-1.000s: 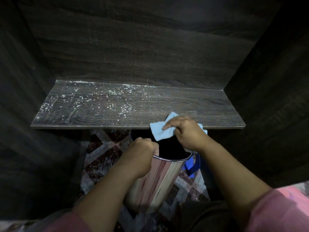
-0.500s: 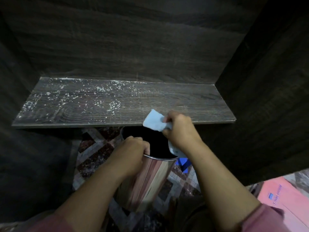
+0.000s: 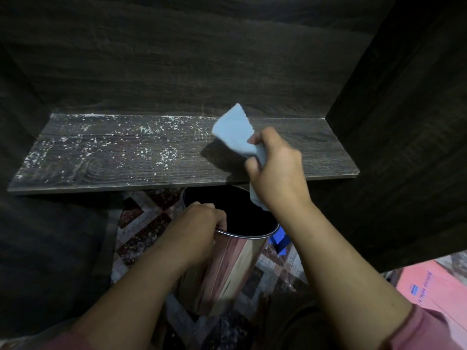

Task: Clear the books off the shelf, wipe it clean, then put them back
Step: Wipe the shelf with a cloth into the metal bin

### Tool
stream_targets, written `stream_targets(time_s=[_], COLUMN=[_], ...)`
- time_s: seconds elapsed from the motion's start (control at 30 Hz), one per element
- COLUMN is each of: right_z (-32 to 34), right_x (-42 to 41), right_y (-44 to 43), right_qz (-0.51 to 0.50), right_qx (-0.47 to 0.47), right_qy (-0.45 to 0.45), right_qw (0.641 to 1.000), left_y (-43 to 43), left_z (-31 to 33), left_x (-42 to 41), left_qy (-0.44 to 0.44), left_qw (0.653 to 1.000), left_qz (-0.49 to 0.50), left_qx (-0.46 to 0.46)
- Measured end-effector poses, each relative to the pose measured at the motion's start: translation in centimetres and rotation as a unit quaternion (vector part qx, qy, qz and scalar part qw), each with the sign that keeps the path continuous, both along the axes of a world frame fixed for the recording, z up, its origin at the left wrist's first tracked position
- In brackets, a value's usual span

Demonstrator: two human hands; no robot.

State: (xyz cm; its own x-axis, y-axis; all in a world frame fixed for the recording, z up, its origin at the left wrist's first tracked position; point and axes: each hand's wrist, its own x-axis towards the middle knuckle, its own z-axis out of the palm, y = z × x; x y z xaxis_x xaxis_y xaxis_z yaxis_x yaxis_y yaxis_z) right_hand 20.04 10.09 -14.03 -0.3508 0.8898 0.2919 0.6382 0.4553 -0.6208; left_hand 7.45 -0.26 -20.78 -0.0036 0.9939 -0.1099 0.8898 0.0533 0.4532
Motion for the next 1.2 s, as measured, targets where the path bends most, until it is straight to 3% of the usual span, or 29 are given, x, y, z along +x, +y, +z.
stream_targets(time_s=[0.13,0.33,0.47,0.53,0.73,0.87,0.93,1.03,1.13,1.2], right_z=[-2.9,-1.7,-2.9,-4.4,-7.5,-7.2,-7.2,-5.5,-4.0,-4.0], right_x=[0.2,2.1,6.6,9.1,8.0,2.7,1.3,1.8,5.4,8.3], right_y=[-0.3,3.4,9.0,11.3,11.6,7.1,5.8,7.7,13.6,17.2], right_qz=[0.053,-0.072,-0.209,-0.230,-0.133,0.046,0.069,-0.034,-0.145,-0.180], right_qx=[-0.096,-0.027,0.035,0.029,-0.034,-0.047,-0.044,-0.014,0.083,0.026], right_qy=[-0.139,-0.009,-0.007,-0.014,-0.173,-0.116,-0.042,0.021,0.004,-0.057], right_qw=[0.984,0.997,0.977,0.973,0.975,0.991,0.996,0.999,0.986,0.982], left_y=[0.2,0.6,0.7,0.7,1.1,1.5,1.6,1.7,1.7,1.6], left_z=[-0.2,-0.2,-0.4,-0.5,-0.7,-0.7,-0.6,-0.7,-0.8,-0.9], left_x=[0.2,0.5,0.5,0.4,0.5,0.8,1.0,1.1,1.1,1.0], left_qy=[0.009,0.001,0.001,-0.005,0.003,-0.003,-0.005,-0.010,-0.019,-0.019], left_qw=[1.000,1.000,1.000,1.000,1.000,1.000,1.000,1.000,1.000,1.000], left_qz=[-0.009,-0.008,-0.014,-0.012,-0.018,-0.016,-0.016,-0.013,-0.007,-0.004], left_qx=[-0.005,0.004,0.007,0.015,0.020,0.008,0.005,0.001,0.011,0.015])
